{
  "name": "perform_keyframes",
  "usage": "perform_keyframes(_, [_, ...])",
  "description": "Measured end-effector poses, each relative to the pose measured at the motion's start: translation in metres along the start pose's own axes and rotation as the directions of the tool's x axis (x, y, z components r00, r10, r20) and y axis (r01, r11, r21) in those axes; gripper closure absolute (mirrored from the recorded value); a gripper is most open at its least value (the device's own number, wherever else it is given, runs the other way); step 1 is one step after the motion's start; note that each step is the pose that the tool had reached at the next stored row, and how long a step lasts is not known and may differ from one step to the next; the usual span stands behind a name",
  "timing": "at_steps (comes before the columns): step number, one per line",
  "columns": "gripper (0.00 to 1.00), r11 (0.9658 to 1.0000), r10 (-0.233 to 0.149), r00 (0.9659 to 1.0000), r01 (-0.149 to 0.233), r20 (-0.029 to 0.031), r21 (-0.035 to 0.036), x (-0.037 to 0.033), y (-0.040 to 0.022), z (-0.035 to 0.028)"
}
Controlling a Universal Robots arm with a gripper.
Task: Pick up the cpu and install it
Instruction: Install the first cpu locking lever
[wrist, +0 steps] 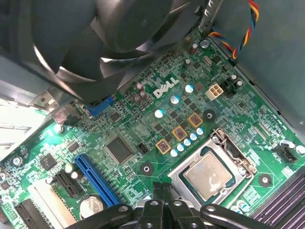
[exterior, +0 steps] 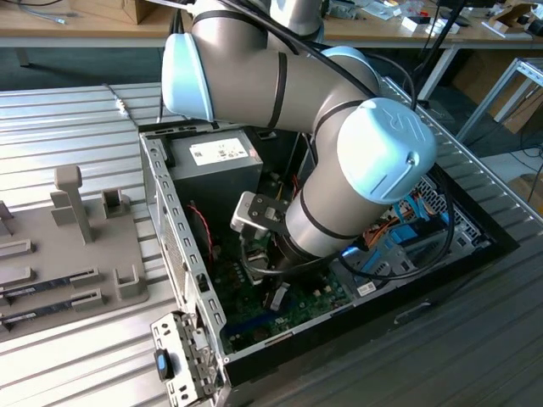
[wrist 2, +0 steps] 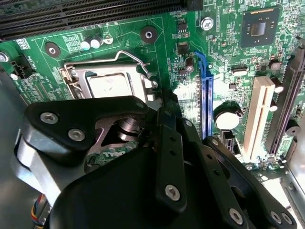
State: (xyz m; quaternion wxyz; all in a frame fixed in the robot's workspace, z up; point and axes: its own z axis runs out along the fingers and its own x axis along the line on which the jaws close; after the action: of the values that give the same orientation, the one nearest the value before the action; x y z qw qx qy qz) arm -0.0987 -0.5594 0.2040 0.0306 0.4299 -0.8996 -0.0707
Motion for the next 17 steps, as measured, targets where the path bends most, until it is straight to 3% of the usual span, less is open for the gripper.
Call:
perform_keyframes(1, [0.89,1.0,-0.001,1.0,0.001,0.0057,-0.0046,0.0006,-0.0005,0.0001])
perform_keyframes(3, [0.89,1.0,-0.001,1.0,0.001,0.0074,-0.0059,0.0017,-0.0014,0.0002])
perform_keyframes(4, [0.89,1.0,0.0,1.0,0.0,-0.0027,0.0022,0.0017,-0.0015,0.0])
perform_keyframes(5, [0.89,0.9996,0.005,0.9994,-0.005,-0.0336,0.0278,0.0018,-0.0016,0.0])
perform_keyframes(6, [0.89,0.9995,0.006,0.9993,-0.005,-0.0373,0.0307,0.0018,-0.0017,0.0])
perform_keyframes(11, [0.89,0.9995,0.006,0.9993,-0.005,-0.0374,0.0305,0.0015,-0.0004,-0.0097])
perform_keyframes(12, [0.89,0.9997,0.007,0.9991,-0.006,-0.0422,0.0249,-0.0014,-0.0039,-0.0103])
perform_keyframes(13, [0.89,0.9999,0.008,0.9986,-0.007,-0.0527,0.012,-0.0068,-0.0106,-0.0111])
perform_keyframes(15, [0.89,1.0,0.009,0.9981,-0.008,-0.0611,0.0013,-0.0114,-0.0161,-0.0116])
perform_keyframes(16, [0.89,0.9999,0.009,0.9976,-0.01,-0.0693,-0.0087,-0.0153,-0.0209,-0.0115])
perform_keyframes(17, [0.89,0.9998,0.009,0.9972,-0.011,-0.0737,-0.0155,-0.0177,-0.024,-0.0107])
